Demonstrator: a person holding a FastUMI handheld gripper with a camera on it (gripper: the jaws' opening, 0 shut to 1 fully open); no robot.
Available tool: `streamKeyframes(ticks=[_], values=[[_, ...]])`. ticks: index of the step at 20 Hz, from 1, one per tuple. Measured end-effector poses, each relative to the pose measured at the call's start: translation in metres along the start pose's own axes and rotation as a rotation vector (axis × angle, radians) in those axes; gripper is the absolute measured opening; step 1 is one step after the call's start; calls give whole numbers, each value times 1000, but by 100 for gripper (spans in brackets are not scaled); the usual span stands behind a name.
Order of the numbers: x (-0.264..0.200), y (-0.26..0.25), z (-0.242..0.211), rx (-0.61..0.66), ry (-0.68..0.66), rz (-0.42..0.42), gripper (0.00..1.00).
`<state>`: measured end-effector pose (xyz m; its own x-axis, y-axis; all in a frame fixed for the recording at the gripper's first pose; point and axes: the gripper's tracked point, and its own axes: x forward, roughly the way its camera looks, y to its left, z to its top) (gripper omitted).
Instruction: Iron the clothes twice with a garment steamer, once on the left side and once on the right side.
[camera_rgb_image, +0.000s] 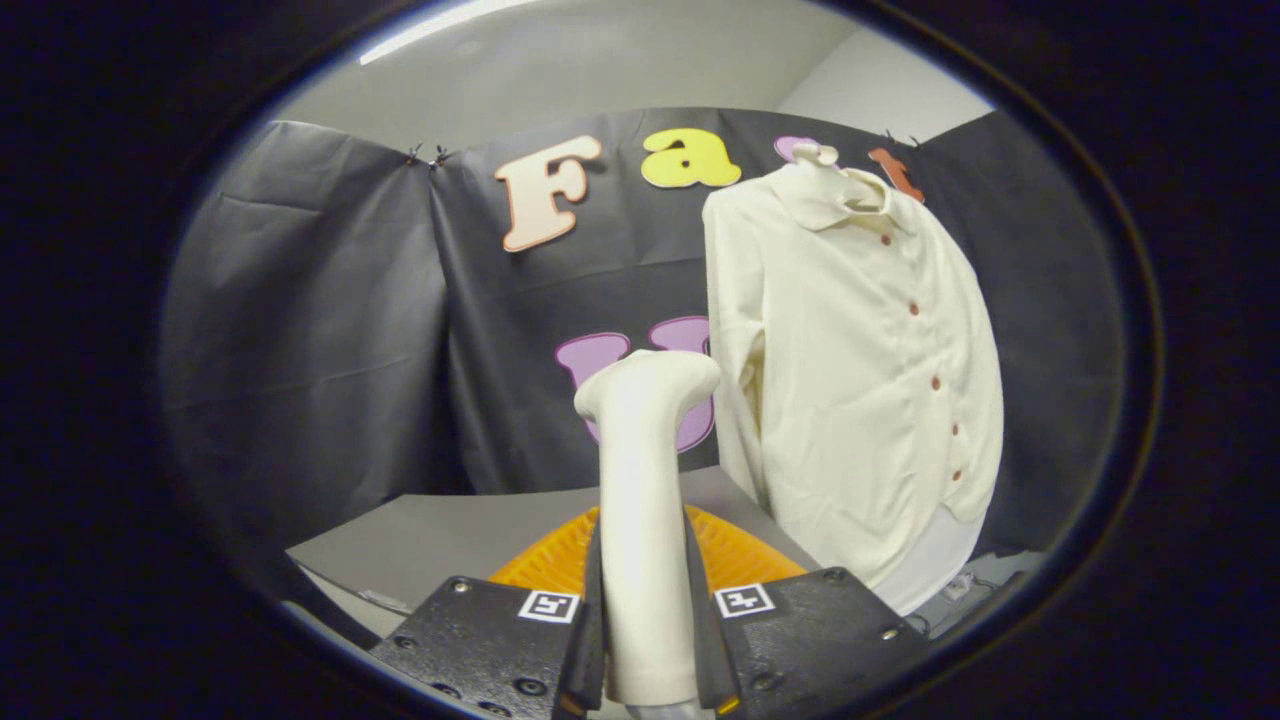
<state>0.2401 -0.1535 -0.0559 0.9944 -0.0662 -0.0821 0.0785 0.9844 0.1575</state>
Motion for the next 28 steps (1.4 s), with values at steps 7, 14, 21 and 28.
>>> streamKeyframes(ticks=[7,14,21,28], values=[[-13,-50,52,-31,-104,18,35],[7,-123,84,26,-160,-29,35],[43,-171,94,77,-212,-32,35],[72,-190,64,145,-192,31,35]])
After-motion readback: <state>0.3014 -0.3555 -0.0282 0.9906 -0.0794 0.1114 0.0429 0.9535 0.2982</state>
